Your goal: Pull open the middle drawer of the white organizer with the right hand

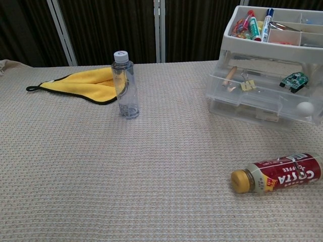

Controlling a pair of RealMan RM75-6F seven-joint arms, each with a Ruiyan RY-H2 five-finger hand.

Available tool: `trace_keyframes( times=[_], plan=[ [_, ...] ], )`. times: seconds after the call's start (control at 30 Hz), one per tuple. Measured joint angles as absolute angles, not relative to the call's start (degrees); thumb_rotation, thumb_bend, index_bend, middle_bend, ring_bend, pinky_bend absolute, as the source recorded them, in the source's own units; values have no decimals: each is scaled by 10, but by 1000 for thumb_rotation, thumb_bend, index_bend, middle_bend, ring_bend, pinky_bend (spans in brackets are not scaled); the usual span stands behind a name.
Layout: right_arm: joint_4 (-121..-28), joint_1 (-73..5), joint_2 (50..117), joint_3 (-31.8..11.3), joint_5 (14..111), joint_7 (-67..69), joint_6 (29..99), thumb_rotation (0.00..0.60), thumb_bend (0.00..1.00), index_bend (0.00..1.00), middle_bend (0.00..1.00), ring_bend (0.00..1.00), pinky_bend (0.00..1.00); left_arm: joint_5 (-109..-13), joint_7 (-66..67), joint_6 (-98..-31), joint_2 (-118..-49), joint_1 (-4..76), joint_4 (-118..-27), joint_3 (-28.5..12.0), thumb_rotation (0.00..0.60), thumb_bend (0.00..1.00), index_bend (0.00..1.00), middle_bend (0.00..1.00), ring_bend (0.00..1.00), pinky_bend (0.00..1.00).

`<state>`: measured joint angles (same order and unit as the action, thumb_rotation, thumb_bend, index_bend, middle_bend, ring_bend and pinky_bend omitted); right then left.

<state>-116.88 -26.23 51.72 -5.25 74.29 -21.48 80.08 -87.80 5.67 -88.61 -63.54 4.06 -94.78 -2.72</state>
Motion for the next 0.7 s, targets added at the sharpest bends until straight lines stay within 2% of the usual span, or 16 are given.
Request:
trace_keyframes(
  times=[0.43, 0.7],
  plan=[
    [-1013, -223, 567, -47, 728, -131, 783, 600, 258, 570, 1000, 1000, 727, -871, 58, -880, -636, 42, -948, -29, 600, 132, 0, 0, 0, 0],
    [-953, -214, 612, -50, 706, -134, 765, 600, 191, 520, 1000, 1000, 719, -870, 55, -880, -635, 42, -947, -29, 600, 131, 0, 0, 0, 0]
  ],
)
